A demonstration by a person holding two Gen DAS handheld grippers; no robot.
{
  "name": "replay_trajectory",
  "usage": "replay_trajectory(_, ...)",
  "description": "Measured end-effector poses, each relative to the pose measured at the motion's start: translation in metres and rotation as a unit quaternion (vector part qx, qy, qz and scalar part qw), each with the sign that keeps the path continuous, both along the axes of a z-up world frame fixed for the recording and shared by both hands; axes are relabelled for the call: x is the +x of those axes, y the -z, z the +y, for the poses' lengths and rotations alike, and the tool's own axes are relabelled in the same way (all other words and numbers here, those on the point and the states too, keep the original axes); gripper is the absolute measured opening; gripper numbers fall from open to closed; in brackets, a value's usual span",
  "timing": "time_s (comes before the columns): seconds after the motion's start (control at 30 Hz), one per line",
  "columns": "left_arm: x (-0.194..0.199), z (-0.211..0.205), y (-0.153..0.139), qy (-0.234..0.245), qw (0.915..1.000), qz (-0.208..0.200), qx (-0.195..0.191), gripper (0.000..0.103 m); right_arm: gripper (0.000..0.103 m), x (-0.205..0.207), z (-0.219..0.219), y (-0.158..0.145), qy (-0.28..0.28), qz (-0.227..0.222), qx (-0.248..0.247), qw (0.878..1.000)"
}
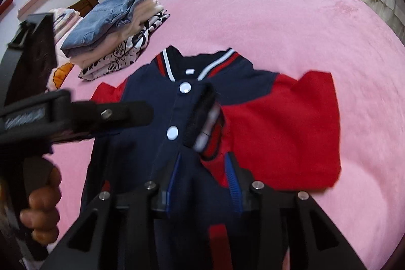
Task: Fold large clothes
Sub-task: 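Grasp the red sleeve cuff with the right tool and fold it across the jacket body, then lay the red sleeve on the jacket body and open the right tool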
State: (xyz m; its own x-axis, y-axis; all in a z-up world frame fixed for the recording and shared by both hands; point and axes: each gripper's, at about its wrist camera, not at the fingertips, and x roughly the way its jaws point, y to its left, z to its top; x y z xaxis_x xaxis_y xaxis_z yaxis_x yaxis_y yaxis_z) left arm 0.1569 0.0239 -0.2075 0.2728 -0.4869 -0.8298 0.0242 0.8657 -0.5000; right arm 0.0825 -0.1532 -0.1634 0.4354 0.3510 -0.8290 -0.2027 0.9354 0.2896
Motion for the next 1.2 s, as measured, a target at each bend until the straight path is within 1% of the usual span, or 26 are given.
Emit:
replay_trajectory(0.1, 0.003, -0.014, 0.008, 0.025, 0.9995, -0.004, -0.02, 0.083, 0.036, -0.009, -0.012, 0.001, 0.01, 0.011, 0.005, 1.0)
replay_trajectory(0.2, 0.007, -0.027, 0.015, 0.039, 0.999, -0.001, -0.02, 0.083, 0.036, -0.016, -0.024, 0.002, 0.022, 0.017, 0.003, 1.0)
replay_trajectory(0.33, 0.012, -0.03, 0.026, 0.034, 0.9993, 0.009, -0.016, 0.079, 0.036, -0.018, -0.032, 0.004, 0.032, 0.024, 0.004, 0.999)
replay_trajectory(0.47, 0.011, -0.023, 0.031, 0.019, 0.9998, 0.006, -0.009, 0.077, 0.036, -0.021, -0.036, 0.004, 0.036, 0.025, 0.009, 0.999)
replay_trajectory(0.53, 0.012, -0.018, 0.037, 0.015, 0.9998, 0.009, -0.009, 0.07, 0.036, -0.021, -0.037, 0.004, 0.037, 0.026, 0.012, 0.999)
replay_trajectory(0.57, 0.013, -0.017, 0.04, 0.014, 0.9998, 0.012, -0.01, 0.061, 0.036, -0.021, -0.038, 0.004, 0.037, 0.026, 0.013, 0.999)
replay_trajectory(0.6, 0.013, -0.016, 0.042, 0.013, 0.9998, 0.014, -0.01, 0.055, 0.036, -0.022, -0.038, 0.004, 0.037, 0.026, 0.015, 0.999)
replay_trajectory(0.73, 0.015, -0.016, 0.04, 0.01, 1.0, 0.002, 0.002, 0.053, 0.036, -0.022, -0.042, 0.007, 0.043, 0.031, 0.011, 0.999)
replay_trajectory(0.93, 0.013, -0.028, 0.035, 0.016, 0.9988, -0.019, 0.043, 0.052, 0.036, -0.022, -0.053, 0.012, 0.059, 0.045, 0.008, 0.997)
replay_trajectory(0.97, 0.013, -0.029, 0.034, 0.019, 0.9981, -0.022, 0.054, 0.044, 0.036, -0.022, -0.054, 0.013, 0.063, 0.047, 0.008, 0.997)
replay_trajectory(1.0, 0.013, -0.033, 0.033, 0.023, 0.9964, -0.027, 0.077, 0.023, 0.036, -0.022, -0.054, 0.013, 0.067, 0.047, 0.0, 0.997)
replay_trajectory(1.03, 0.013, -0.035, 0.031, 0.029, 0.9932, -0.033, 0.108, 0.017, 0.036, -0.022, -0.055, 0.014, 0.07, 0.049, 0.0, 0.996)
replay_trajectory(1.1, 0.014, -0.04, 0.026, 0.038, 0.9901, -0.033, 0.131, 0.008, 0.036, -0.022, -0.056, 0.016, 0.076, 0.052, -0.004, 0.996)
replay_trajectory(1.2, 0.011, -0.041, 0.011, 0.042, 0.9897, -0.045, 0.129, 0.004, 0.036, -0.022, -0.056, 0.017, 0.083, 0.053, -0.008, 0.995)
